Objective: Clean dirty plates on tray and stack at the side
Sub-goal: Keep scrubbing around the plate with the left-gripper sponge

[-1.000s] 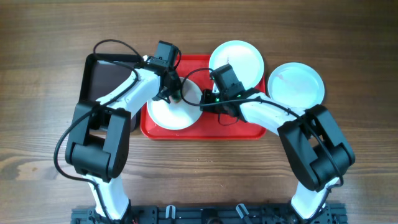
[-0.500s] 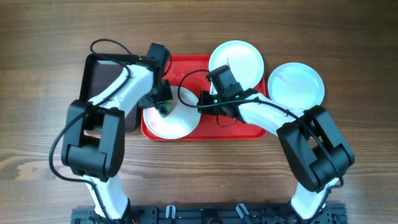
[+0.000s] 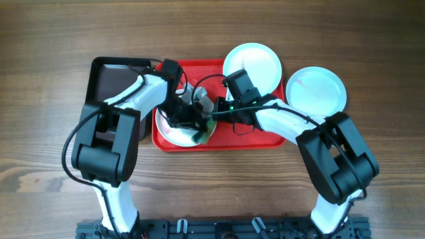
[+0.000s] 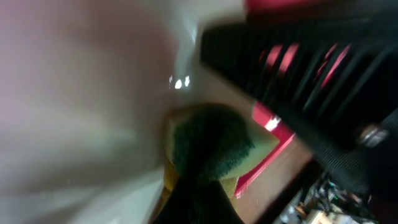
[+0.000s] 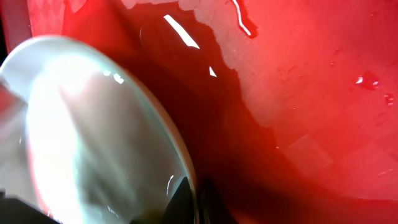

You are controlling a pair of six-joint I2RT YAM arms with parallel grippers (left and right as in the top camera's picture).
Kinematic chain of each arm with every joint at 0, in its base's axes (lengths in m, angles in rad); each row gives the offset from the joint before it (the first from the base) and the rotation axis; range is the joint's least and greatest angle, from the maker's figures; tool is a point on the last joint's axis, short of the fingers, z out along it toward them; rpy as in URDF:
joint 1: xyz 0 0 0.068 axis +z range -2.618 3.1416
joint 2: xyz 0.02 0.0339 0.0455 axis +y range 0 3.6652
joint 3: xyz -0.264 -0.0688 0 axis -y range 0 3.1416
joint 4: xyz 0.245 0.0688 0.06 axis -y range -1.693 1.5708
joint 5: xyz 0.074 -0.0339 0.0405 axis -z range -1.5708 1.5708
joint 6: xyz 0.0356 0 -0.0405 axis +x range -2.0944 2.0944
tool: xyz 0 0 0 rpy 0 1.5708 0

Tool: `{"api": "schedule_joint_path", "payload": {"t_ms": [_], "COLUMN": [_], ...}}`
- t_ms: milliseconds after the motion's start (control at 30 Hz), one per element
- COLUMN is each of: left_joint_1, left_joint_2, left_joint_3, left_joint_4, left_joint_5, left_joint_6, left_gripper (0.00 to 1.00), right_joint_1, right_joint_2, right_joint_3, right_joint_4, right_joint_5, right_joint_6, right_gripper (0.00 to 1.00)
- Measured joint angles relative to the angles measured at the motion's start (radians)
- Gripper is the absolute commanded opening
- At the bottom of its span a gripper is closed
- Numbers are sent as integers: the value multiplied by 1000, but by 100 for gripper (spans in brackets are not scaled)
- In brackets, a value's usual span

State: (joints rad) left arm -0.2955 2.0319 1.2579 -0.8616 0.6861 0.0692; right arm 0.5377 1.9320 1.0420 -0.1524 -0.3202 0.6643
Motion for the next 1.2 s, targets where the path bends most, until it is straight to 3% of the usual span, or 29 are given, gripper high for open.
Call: {"api": "schedule_joint_path", "payload": {"t_ms": [133, 367, 667, 767, 900, 1033, 1200], "left_joint_1": [-2, -30, -42, -48, -53, -52, -28], "left_joint_2": [0, -14, -47, -47, -47, -48, -54], "left_joint_3": [-8, -6, 36, 37, 39, 45, 52], "left_joint_4": [141, 303, 260, 195, 116, 43, -29], "left_joint_5": [-18, -219, -823, -965, -1031, -1003, -893], "left_joint_6": [-64, -372, -650, -686, -705, -690, -583], "left_gripper": [4, 4, 4, 4, 4, 4, 4], "right_joint_1": [-7, -19, -6, 7, 11, 11, 10], "right_joint_2": [0, 0, 0, 0, 0, 0, 0], "right_joint_3": [0, 0, 0, 0, 2, 2, 2], "right_joint_4": [4, 15, 20, 27, 28, 26, 19], "right_joint_5": [21, 47, 40, 22, 12, 6, 3], "right_joint_6": [1, 16, 20, 20, 19, 18, 11], "right_gripper": [4, 4, 4, 4, 4, 4, 4]}}
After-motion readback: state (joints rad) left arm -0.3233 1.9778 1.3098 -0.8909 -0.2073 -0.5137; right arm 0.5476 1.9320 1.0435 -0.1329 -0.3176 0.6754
